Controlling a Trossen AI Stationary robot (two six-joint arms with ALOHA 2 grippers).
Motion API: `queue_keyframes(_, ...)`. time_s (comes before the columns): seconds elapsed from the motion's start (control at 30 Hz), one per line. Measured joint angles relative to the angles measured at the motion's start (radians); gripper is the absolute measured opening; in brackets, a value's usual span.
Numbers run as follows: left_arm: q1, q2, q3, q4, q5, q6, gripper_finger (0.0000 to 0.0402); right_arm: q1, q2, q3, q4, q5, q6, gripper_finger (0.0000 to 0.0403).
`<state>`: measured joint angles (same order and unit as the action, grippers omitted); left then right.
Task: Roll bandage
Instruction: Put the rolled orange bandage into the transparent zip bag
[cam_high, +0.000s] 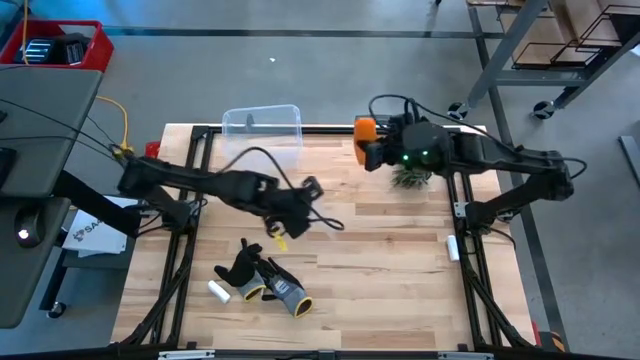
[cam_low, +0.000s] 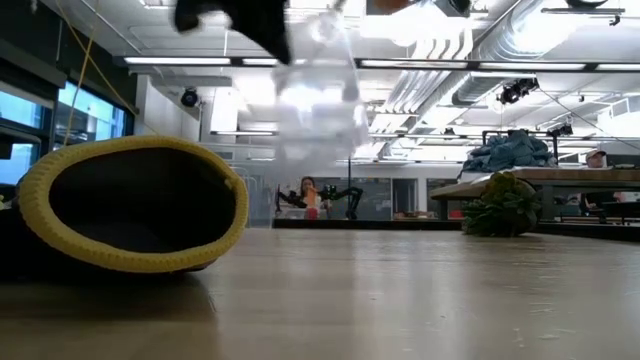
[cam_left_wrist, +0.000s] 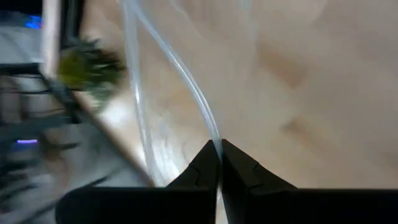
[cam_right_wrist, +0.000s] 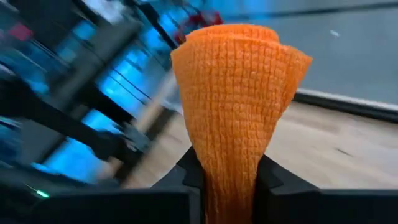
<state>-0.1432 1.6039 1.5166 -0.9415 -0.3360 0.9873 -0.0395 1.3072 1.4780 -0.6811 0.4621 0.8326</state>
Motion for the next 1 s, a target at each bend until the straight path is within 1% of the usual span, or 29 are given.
queue_keyframes(0.07, 0.0, 0.047, 0.026, 0.053, -0.089, 0.1, 0.0, 0.007, -0.001, 0.0, 0.072, 0.0, -0.009, 0.0042)
queue_keyframes(0.13, 0.0, 0.081, 0.065, 0.093, -0.106, 0.15, 0.0, 0.022, 0.01, 0.0, 0.123, -0.004, -0.022, 0.0042)
queue_keyframes(0.27, 0.006, 0.118, 0.178, 0.131, -0.001, 0.162, 0.0, 0.037, 0.04, -0.001, 0.146, -0.079, -0.021, 0.0042)
queue_keyframes(0.4, 0.008, 0.119, 0.277, 0.178, 0.029, 0.161, 0.0, 0.034, 0.043, -0.001, 0.19, -0.157, -0.003, 0.0042)
queue_keyframes(0.5, 0.022, 0.119, 0.335, 0.186, 0.084, 0.159, 0.0, 0.025, 0.044, -0.001, 0.256, -0.224, 0.022, 0.0042)
queue_keyframes(0.57, 0.031, 0.119, 0.353, 0.189, 0.118, 0.16, 0.0, 0.023, 0.044, -0.001, 0.289, -0.275, 0.029, 0.0042)
queue_keyframes(0.73, 0.05, 0.121, 0.353, 0.184, 0.122, 0.15, 0.0, 0.03, 0.044, -0.001, 0.313, -0.345, 0.064, 0.0042)
queue_keyframes(0.87, 0.058, 0.126, 0.353, 0.202, 0.119, 0.148, 0.0, 0.04, 0.049, -0.001, 0.341, -0.368, 0.089, 0.0042)
queue_keyframes(1.0, 0.058, 0.129, 0.353, 0.236, 0.116, 0.151, 0.0, 0.048, 0.049, -0.001, 0.309, -0.39, 0.113, 0.0042)
